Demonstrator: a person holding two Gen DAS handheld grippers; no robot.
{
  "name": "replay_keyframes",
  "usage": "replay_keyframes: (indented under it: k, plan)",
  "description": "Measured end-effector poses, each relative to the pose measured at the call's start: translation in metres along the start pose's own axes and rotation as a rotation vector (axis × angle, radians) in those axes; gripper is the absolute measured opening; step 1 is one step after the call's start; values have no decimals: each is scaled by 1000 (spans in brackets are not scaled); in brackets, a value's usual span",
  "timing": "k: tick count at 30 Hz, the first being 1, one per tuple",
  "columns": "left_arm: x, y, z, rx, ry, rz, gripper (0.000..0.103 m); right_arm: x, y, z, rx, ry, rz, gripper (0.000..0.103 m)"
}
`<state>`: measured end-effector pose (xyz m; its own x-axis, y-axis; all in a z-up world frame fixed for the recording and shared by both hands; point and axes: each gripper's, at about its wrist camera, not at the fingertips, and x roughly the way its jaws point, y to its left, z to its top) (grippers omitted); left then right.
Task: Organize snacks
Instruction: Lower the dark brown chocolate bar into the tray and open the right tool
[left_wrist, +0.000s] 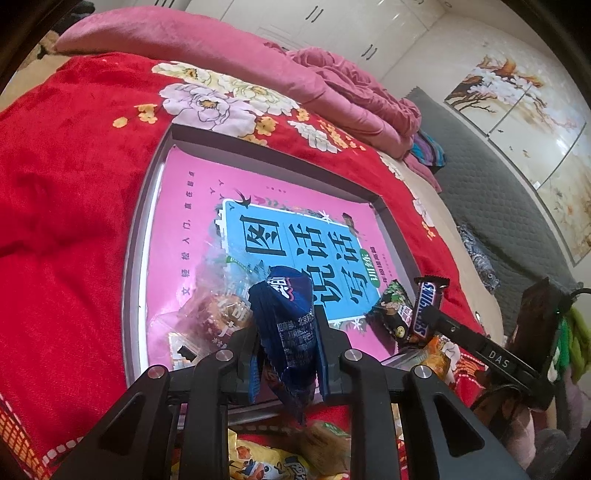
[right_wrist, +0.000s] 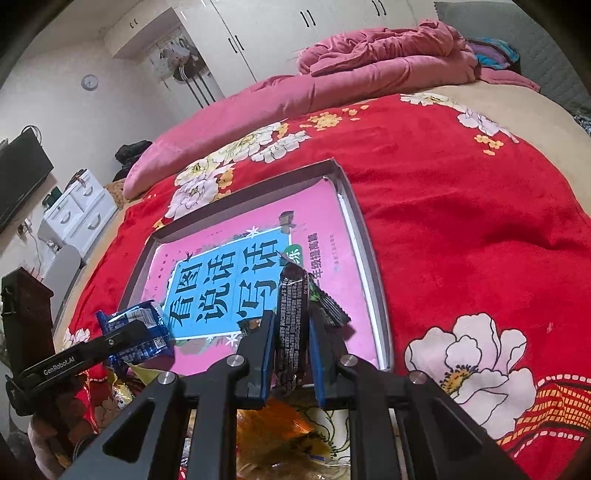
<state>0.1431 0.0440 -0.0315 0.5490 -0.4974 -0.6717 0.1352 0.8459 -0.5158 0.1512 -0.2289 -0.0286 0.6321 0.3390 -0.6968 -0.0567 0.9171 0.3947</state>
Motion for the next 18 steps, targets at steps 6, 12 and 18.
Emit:
replay_keyframes:
  k: [6, 12, 18]
  plan:
    - [2, -4, -1, 12, 13, -12, 24, 0, -6, -2, 16, 5, -10, 19]
    - [5, -6, -2, 19, 23, -16, 24, -2, -9, -2, 23, 6, -32, 20]
    - [8, -10, -3, 37, 37, -27, 25, -5, -12, -3, 32, 11, -43, 20]
